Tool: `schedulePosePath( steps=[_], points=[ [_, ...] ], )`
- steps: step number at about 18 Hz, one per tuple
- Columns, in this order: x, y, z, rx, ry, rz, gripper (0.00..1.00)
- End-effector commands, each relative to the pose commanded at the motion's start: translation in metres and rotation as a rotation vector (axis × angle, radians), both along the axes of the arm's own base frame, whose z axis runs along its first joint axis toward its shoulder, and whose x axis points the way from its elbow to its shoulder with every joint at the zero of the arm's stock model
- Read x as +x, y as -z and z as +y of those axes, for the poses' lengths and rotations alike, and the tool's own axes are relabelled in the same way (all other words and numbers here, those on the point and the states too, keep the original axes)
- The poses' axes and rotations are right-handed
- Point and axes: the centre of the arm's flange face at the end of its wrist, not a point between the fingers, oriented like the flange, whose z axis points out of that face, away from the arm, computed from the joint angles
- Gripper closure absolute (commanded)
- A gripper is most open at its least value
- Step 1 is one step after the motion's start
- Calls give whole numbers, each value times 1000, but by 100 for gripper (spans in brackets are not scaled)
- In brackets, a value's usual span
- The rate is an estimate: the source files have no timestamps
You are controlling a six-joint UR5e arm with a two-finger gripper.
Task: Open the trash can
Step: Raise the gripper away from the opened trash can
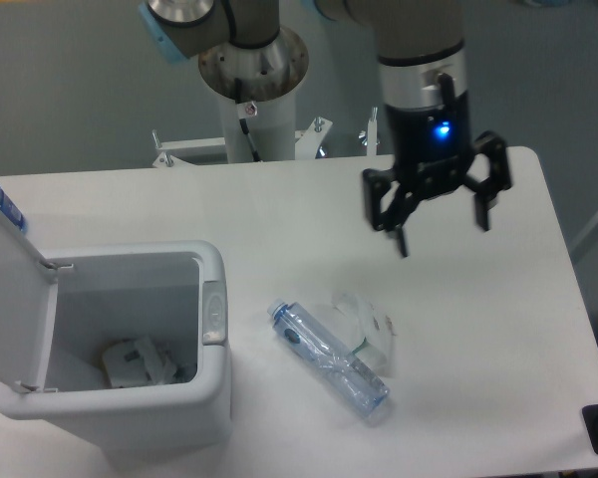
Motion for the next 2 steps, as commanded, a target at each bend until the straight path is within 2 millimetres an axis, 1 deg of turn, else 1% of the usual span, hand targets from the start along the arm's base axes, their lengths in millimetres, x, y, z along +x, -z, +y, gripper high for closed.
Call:
schedulePosePath(
  steps=[1, 2],
  points=[
    [0, 3, -12, -48, 62, 2, 0],
    [-1, 3, -19, -73, 98, 4, 0]
  ],
)
